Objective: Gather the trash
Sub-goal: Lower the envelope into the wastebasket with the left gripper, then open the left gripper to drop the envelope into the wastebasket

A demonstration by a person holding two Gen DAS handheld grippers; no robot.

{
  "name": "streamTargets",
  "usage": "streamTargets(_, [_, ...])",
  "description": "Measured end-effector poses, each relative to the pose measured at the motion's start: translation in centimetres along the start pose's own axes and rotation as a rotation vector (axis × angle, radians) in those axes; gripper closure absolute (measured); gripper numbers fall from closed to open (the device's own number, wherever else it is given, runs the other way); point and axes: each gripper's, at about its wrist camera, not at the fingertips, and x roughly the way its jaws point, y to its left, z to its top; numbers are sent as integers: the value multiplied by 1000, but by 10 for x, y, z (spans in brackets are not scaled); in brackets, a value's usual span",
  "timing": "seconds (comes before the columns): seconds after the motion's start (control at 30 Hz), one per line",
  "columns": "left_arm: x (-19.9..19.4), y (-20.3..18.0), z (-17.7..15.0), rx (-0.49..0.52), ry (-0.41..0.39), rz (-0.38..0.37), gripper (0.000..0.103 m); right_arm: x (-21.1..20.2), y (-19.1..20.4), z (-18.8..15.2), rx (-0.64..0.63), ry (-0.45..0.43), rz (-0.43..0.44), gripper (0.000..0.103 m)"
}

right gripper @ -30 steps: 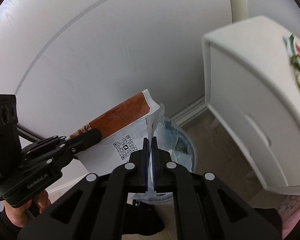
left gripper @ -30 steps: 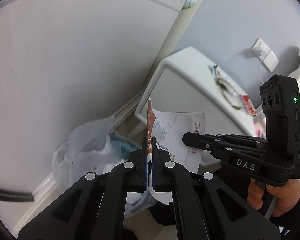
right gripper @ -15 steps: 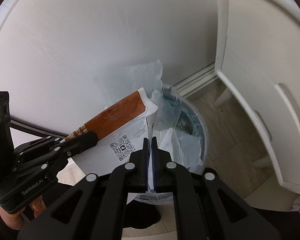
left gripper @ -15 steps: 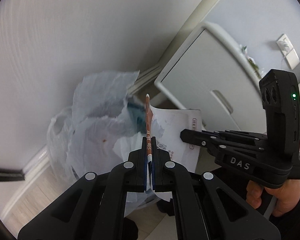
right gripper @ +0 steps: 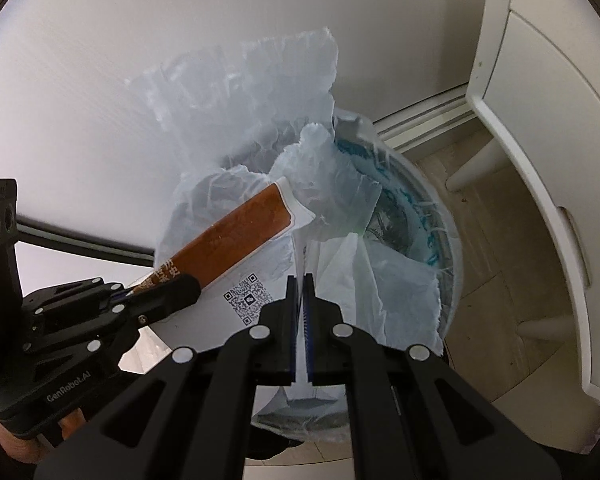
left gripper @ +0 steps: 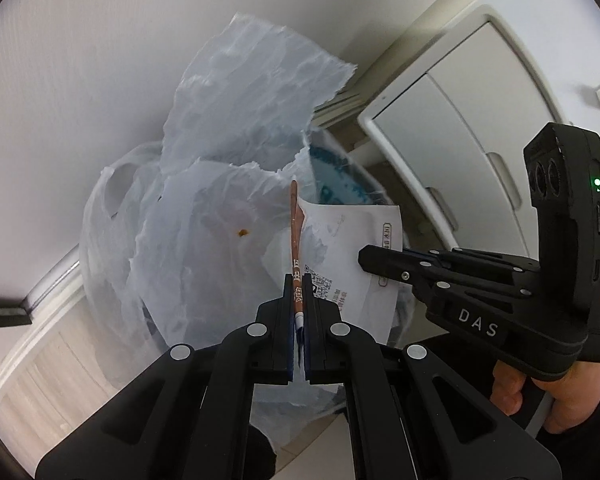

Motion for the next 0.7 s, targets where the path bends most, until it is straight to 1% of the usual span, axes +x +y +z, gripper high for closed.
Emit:
streamTargets(0.23, [24,8,-4,-1,48,32,101,26,1,0,-10,42,-8,97])
streamTargets(0.4, [37,16,-7,-22,75,45,101,46,3,2,-19,64,-26,97])
streamTargets(0.6, [64,16,-10,-33,111,63,101,67,2,-2,-14,90,-54,97])
streamTargets(0.7, [79,9,-14,-11,145,81,101,77,1,-3,-17,103,-56,97])
